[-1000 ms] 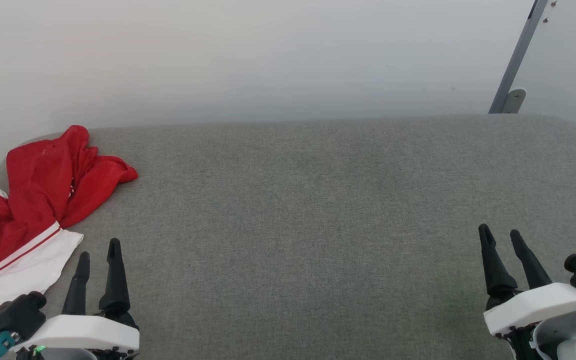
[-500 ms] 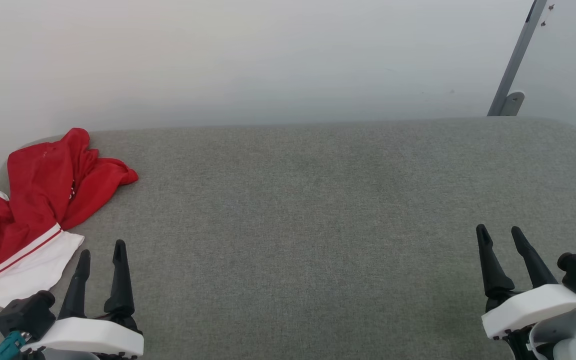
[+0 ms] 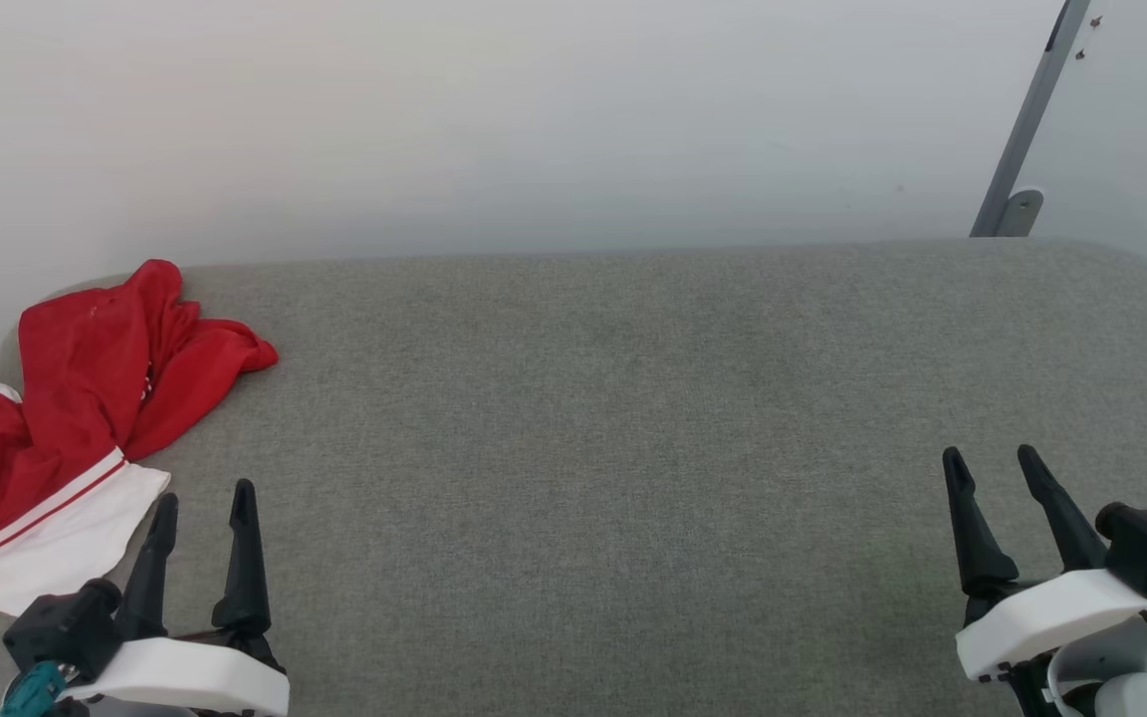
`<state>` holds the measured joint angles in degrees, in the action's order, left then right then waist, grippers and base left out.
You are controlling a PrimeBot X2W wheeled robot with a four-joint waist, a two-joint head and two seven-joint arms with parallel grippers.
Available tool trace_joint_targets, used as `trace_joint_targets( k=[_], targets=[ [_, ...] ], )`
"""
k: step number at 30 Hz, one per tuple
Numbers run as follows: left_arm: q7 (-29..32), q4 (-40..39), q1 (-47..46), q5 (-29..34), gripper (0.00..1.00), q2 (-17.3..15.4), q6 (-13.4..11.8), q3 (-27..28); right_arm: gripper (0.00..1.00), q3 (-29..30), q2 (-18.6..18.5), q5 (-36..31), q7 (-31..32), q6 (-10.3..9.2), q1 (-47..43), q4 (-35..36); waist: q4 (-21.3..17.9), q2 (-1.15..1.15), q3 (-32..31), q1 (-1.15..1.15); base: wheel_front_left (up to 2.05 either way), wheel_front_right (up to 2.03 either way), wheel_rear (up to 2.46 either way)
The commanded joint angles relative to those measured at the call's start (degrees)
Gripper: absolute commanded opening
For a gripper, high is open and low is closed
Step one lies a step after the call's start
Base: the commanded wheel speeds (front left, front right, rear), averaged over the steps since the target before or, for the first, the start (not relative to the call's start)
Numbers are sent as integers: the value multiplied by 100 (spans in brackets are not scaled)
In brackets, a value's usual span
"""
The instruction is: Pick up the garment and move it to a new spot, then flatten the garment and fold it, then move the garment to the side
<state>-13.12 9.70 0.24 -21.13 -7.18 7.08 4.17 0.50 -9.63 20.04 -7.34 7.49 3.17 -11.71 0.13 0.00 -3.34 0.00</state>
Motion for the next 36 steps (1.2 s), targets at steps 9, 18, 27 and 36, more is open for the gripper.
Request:
trace_joint_targets(
  k=[9,18,27,36],
  targets=[
    [-132,-56,54,408,100,-58,36,-32,100,-20,-59,-445,-108,0,-45,101,0,0,-22,0,0,0,0],
    [-217,-50,76,708,100,-95,40,-79,100,-29,-85,-754,-160,0,-82,138,14,0,-47,0,0,0,0],
    [-216,-45,62,649,100,-111,35,-126,100,-23,-92,-762,-177,0,-86,134,43,0,-42,0,0,0,0],
    [-215,129,-114,574,100,-133,-109,54,100,-218,-104,-700,-154,0,13,155,429,0,-39,0,0,0,0]
  ],
)
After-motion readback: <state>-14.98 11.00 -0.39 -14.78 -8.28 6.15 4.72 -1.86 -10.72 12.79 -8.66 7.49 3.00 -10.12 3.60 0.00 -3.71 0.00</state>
